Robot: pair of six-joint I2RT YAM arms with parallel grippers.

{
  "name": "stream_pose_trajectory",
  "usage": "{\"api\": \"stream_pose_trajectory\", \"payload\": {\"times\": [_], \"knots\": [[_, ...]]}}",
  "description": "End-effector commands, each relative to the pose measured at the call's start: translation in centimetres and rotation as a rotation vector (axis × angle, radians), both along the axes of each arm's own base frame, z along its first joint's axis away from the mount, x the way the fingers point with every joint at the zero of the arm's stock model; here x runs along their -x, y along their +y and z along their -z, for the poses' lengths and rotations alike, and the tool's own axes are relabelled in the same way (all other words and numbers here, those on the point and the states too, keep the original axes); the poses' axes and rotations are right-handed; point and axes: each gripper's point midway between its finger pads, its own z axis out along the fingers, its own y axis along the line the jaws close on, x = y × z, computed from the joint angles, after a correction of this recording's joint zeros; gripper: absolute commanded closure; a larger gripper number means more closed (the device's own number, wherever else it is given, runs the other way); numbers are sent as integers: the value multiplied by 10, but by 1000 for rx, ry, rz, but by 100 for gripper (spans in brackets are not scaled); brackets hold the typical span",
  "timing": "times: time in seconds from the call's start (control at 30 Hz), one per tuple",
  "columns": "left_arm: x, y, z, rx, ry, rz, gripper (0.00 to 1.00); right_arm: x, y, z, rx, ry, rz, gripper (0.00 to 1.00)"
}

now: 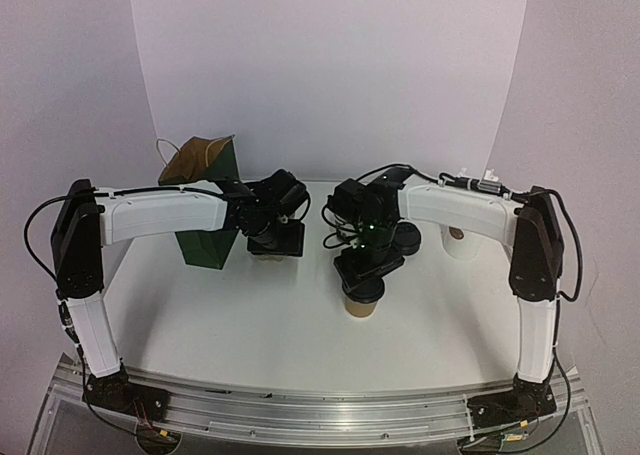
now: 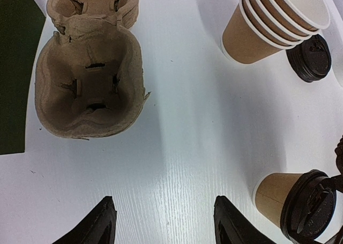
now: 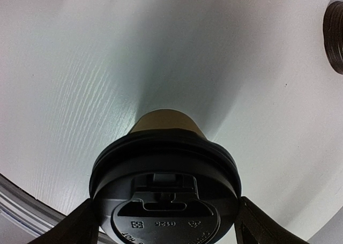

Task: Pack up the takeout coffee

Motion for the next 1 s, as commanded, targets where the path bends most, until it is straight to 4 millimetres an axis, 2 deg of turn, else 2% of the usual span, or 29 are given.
{"api": "stream_pose_trajectory", "payload": {"times": [0.0, 0.23, 0.33, 0.7, 0.8, 0.97], "knots": [[-9, -7, -19, 25, -41, 5, 39, 24, -29, 52, 162, 118, 1, 16], [-9, -7, -19, 27, -40, 3, 39, 32, -40, 72, 200, 143, 3, 16], [-9, -8, -19, 28, -41, 4, 39, 35, -43, 74, 207, 150, 6, 16], [-9, -8, -19, 31, -41, 4, 39, 17, -23, 38, 132, 84, 25, 16], [-9, -8, -18, 31, -39, 2, 39, 22, -31, 52, 162, 98, 25, 16], [-9, -7, -18, 30, -39, 1, 39, 42, -48, 85, 185, 147, 31, 16]]}}
